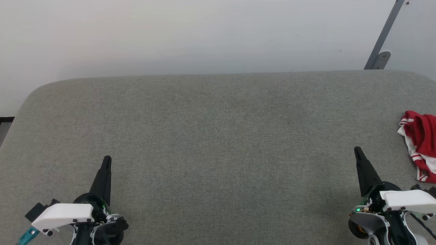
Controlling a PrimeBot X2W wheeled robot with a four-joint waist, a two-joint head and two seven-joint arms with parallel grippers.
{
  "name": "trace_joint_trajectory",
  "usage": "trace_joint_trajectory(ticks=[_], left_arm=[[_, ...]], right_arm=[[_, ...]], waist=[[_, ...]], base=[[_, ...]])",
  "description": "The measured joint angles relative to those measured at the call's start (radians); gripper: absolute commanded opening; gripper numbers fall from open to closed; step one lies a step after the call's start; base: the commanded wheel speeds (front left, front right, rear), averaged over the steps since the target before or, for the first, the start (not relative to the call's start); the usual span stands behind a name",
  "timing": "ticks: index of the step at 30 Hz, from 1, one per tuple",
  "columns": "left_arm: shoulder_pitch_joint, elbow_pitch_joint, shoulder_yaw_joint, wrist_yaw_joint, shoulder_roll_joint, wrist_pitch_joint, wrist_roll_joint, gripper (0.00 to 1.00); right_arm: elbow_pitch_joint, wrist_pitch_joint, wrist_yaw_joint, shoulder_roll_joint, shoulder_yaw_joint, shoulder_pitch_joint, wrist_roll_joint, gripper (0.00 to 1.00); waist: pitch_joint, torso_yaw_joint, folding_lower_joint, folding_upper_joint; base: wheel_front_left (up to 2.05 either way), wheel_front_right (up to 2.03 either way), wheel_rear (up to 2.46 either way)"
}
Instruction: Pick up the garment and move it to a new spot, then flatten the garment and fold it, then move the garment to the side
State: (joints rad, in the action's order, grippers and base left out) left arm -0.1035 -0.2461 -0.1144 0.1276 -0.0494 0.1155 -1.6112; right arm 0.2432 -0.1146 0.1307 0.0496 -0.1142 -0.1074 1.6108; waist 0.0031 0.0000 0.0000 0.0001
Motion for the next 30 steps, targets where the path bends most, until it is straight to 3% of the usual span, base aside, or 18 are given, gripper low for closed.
trace_joint_trajectory(ticks=[30], left_arm=[[0.0, 0.0, 0.0, 0.0, 0.0, 0.0, 0.0, 0.0]], right_arm=[[0.0, 0.0, 0.0, 0.0, 0.0, 0.0, 0.0, 0.0]], waist=[[0.0, 0.0, 0.0, 0.0]], base=[[0.0, 0.0, 0.0]])
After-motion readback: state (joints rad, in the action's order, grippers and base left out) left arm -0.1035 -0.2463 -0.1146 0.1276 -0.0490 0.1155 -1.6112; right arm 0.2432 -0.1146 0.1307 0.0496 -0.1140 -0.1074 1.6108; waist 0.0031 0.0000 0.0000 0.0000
